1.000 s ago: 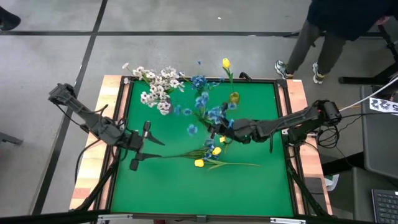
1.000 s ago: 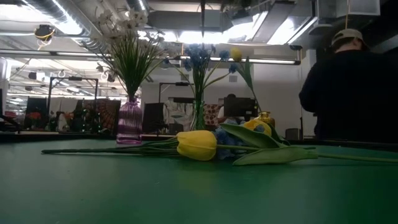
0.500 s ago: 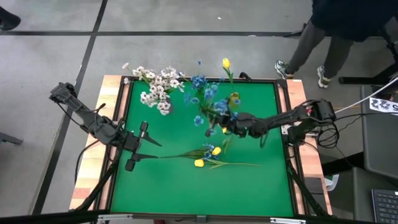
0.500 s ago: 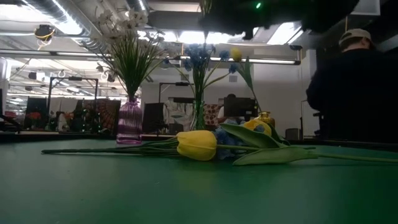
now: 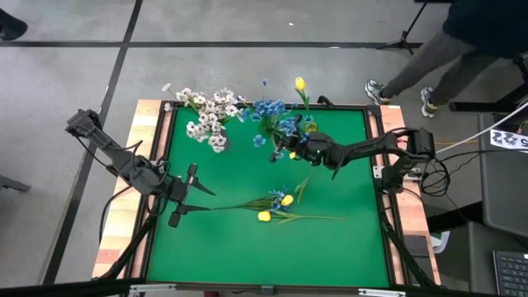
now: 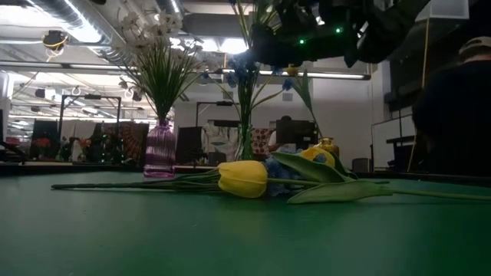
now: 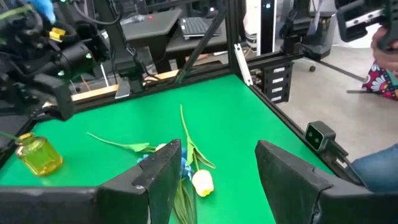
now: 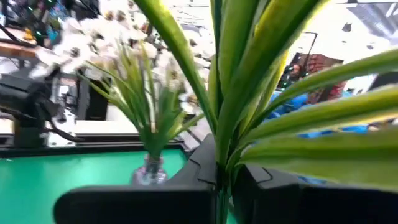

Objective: Sort flowers into vase by color
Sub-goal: Put the top blue flower into the green vase

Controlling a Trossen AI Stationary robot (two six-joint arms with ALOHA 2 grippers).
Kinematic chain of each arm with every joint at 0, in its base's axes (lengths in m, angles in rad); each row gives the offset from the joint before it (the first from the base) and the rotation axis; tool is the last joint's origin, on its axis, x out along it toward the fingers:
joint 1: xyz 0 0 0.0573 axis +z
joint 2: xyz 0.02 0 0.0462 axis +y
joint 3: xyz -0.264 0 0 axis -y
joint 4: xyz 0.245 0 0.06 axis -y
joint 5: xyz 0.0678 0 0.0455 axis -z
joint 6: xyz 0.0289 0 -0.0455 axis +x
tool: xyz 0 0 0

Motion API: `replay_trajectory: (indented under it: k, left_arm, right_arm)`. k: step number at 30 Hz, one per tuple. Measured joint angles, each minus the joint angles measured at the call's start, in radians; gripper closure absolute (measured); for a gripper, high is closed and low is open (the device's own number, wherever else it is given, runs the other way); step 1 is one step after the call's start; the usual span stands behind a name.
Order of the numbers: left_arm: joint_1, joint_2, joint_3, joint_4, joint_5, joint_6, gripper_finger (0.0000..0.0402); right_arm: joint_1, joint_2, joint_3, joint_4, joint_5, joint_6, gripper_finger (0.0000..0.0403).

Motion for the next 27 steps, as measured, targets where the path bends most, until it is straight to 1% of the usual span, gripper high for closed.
replay_trajectory:
  k: [3, 9, 18, 21, 27]
  left_arm:
    - [0.000, 0.000, 0.000, -0.001, 0.000, 0.000, 0.0197]
    - [0.000, 0.000, 0.000, -0.015, 0.000, -0.008, 0.0197]
    - [0.000, 0.000, 0.000, -0.024, -0.009, -0.014, 0.0197]
    - [0.000, 0.000, 0.000, -0.026, -0.022, -0.014, 0.0197]
    - [0.000, 0.000, 0.000, -0.042, -0.027, -0.019, 0.0197]
  right_arm:
    - [-0.028, 0.000, 0.000, 0.033, -0.012, -0.041, 0.0388]
    - [-0.070, 0.000, 0.000, 0.044, -0.044, -0.067, 0.0388]
    - [-0.078, 0.000, 0.000, 0.088, -0.053, -0.142, 0.0386]
    - [-0.082, 0.000, 0.000, 0.099, -0.052, -0.145, 0.0382]
    - [-0.067, -0.005, 0.000, 0.118, -0.063, -0.141, 0.0388]
